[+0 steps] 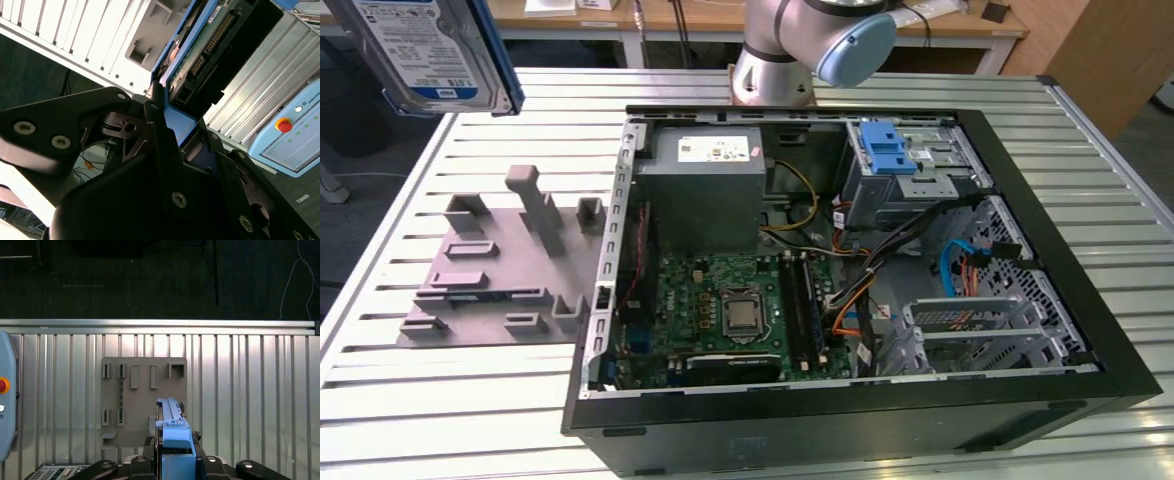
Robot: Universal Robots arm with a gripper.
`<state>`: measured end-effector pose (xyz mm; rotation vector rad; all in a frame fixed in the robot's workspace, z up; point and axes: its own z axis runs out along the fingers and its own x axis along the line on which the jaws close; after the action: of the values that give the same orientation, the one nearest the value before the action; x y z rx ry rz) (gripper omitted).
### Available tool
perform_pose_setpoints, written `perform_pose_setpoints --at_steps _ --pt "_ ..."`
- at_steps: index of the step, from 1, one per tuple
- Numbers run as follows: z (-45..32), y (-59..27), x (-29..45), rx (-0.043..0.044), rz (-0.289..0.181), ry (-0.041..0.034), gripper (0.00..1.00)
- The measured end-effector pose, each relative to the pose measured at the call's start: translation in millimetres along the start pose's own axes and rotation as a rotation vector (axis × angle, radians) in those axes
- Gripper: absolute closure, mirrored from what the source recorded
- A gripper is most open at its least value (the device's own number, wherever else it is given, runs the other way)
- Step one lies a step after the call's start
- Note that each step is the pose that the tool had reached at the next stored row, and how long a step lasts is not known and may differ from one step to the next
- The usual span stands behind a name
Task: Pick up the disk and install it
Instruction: 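Pick up the disk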
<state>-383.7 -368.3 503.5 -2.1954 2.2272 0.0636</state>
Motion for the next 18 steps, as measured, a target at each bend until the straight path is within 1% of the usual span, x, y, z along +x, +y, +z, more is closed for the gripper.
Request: perform_pose_setpoints --at_steps 5,12,15,18 --pt "-0.3 -0.4 3.8 0.0000 0.000 -0.0001 0.64" --pt "-0.7 -2.9 12.4 0.0000 0.000 -0.0001 0.64" --pt "-0.8 -6.3 15.8 0.0001 0.000 -0.0002 0.64" --pt "-1.0 -13.6 17.1 0.0000 0.000 -0.0002 0.64"
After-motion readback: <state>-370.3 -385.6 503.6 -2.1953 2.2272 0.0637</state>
